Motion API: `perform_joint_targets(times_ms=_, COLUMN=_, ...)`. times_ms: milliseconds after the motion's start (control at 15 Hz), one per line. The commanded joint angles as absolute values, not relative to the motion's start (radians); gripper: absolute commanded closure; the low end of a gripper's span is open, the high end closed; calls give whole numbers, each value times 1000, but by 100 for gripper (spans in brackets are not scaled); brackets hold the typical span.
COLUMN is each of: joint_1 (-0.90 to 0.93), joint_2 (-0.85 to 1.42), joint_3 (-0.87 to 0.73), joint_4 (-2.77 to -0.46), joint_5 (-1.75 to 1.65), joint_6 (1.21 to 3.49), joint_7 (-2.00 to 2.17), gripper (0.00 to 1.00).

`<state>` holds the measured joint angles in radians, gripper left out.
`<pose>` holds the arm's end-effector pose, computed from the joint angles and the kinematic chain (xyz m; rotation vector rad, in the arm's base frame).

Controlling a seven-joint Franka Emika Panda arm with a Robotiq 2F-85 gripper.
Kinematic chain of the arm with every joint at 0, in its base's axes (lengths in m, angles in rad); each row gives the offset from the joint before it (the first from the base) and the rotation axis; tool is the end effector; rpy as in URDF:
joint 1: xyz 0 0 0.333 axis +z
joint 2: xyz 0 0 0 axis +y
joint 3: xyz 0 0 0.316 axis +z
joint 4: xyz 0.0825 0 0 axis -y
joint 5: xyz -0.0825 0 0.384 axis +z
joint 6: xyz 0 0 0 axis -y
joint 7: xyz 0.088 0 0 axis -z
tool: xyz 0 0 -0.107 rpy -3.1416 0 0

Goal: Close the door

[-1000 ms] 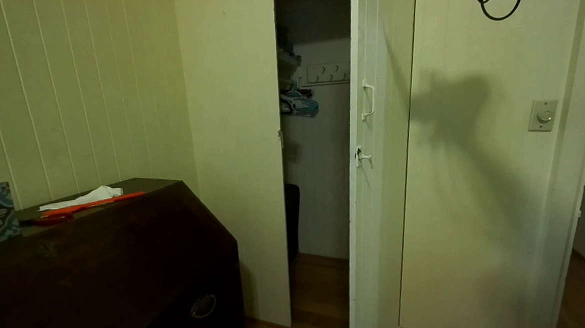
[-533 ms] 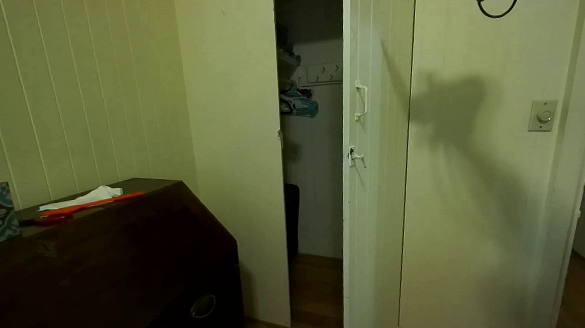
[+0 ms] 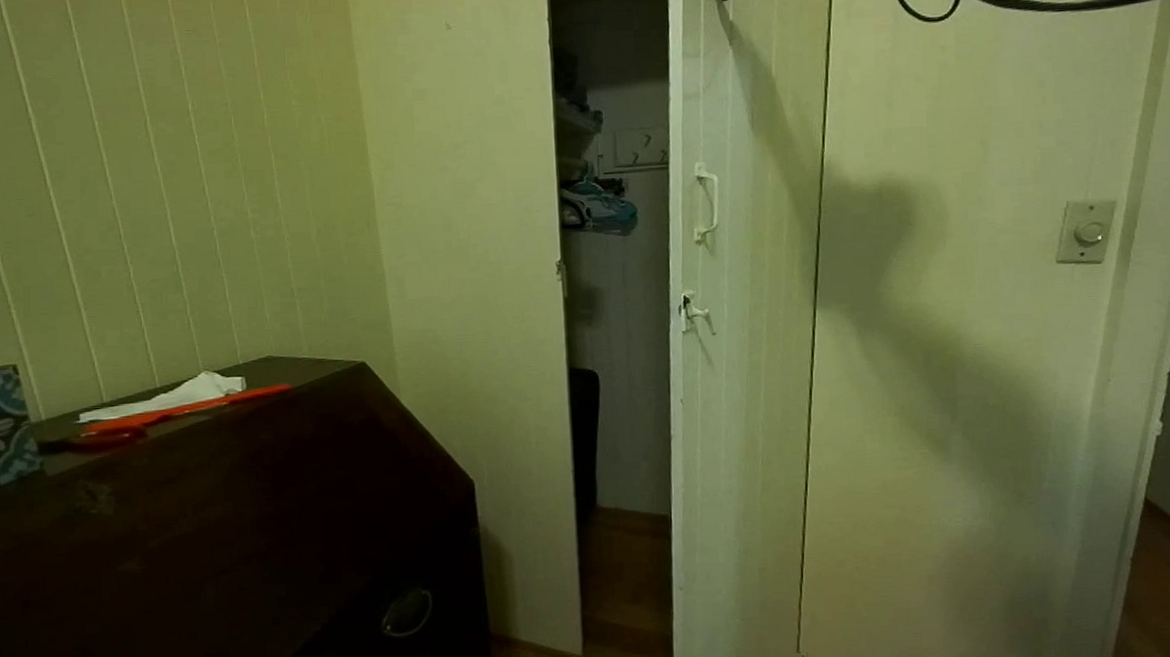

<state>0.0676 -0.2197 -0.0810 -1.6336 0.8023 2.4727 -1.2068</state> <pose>0.5147 -0.0165 0.8239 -2.2587 -0.9948 -1.8155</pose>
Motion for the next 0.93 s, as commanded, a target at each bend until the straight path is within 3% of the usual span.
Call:
perform_joint_targets(times_ms=0, joint_1=101, joint_2=-187, joint_3=-63, joint_4=-1644, joint_5=834, joint_6=2617, joint_7=-1288, gripper=100)
perform_joint_targets(times_ms=400, joint_1=167, joint_2=-79, joint_3=-30, joint_4=-1593, joint_5=1006, joint_6=2784, joint_7=-1289, gripper=100)
perform_joint_targets(times_ms=867, joint_1=210, joint_2=205, joint_3=7, joint_4=-1327, joint_5=1082, joint_6=3036, joint_7=-1313, gripper=100)
